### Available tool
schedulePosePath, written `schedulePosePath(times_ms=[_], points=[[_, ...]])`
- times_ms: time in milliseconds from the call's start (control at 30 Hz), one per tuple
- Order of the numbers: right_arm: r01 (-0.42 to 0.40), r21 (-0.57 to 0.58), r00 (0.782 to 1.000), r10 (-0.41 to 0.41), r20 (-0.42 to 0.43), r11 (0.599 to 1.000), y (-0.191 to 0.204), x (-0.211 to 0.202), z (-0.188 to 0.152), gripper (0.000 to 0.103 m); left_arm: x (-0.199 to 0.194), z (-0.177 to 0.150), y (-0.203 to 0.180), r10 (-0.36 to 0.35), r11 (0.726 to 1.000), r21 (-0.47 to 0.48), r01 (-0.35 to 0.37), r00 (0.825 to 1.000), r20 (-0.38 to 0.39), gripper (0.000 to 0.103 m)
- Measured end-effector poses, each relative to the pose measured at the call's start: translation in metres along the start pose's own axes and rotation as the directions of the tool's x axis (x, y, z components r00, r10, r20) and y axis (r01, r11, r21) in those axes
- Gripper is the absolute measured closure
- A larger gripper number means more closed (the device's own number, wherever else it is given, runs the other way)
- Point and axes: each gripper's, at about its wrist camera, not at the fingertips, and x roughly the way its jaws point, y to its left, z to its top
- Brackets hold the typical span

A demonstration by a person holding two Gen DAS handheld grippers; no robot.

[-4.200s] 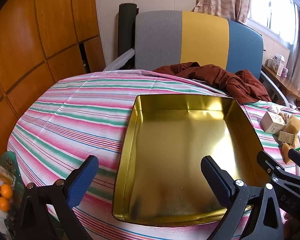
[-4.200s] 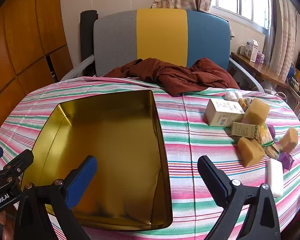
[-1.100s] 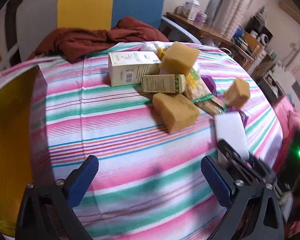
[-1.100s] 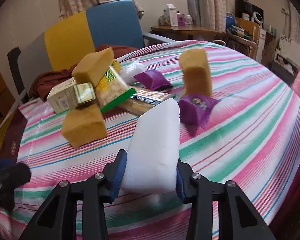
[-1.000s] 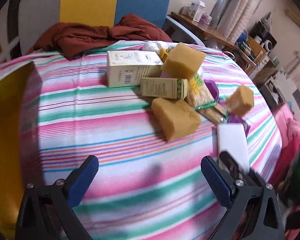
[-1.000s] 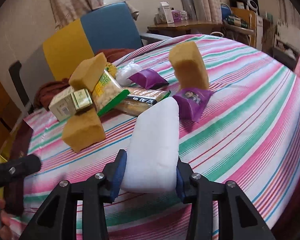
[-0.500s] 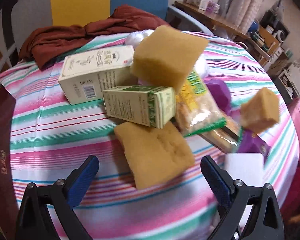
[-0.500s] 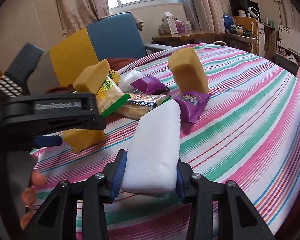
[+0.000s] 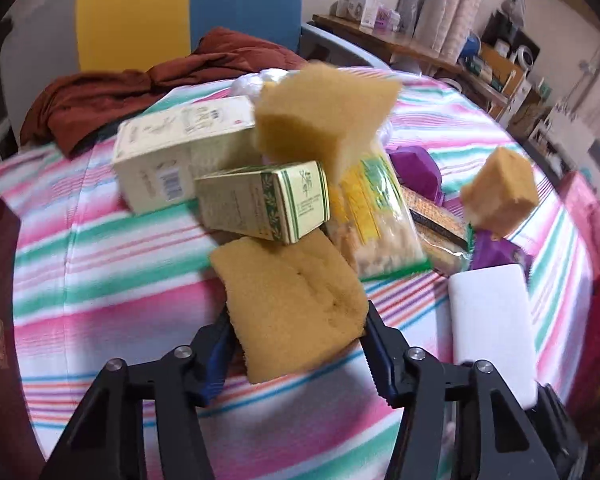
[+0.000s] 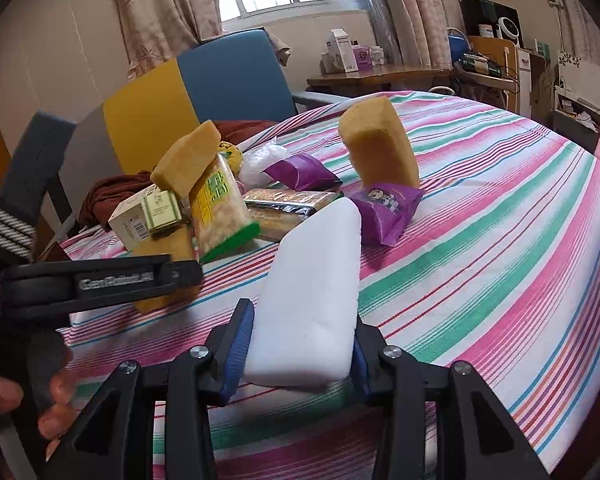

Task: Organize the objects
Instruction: 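Grasp a flat yellow sponge with the left gripper while the right gripper lifts the white block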

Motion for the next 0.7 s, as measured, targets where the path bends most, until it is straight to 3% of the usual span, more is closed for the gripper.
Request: schedulePosePath(times_ms=[433, 500, 600, 700], points=[[0.002, 0.020, 0.998, -0.001, -0.061, 1.000, 0.007, -0.017, -0.004, 0.074, -0.041, -0.042, 0.031, -0.102, 0.995, -0.006, 0.102, 0.994, -0.025, 0.046], [0.001, 0.011, 0.997, 0.000, -0.076, 1.000, 0.011, -0.024, -0.006, 0.081, -0.049, -0.051, 0.035, -0.149, 0.989, -0.010, 0.148, 0.988, -0.044, 0.046], [-0.001, 0.003, 0.996, 0.002, -0.085, 1.000, 0.016, -0.034, -0.008, 0.081, -0.061, -0.059, 0.042, -0.237, 0.971, -0.039, 0.235, 0.969, -0.068, 0.046], [-0.012, 0.001, 0.996, 0.012, -0.083, 1.000, 0.021, -0.043, -0.008, 0.081, -0.081, -0.063, 0.045, -0.256, 0.966, -0.029, 0.255, 0.966, -0.031, 0.046]])
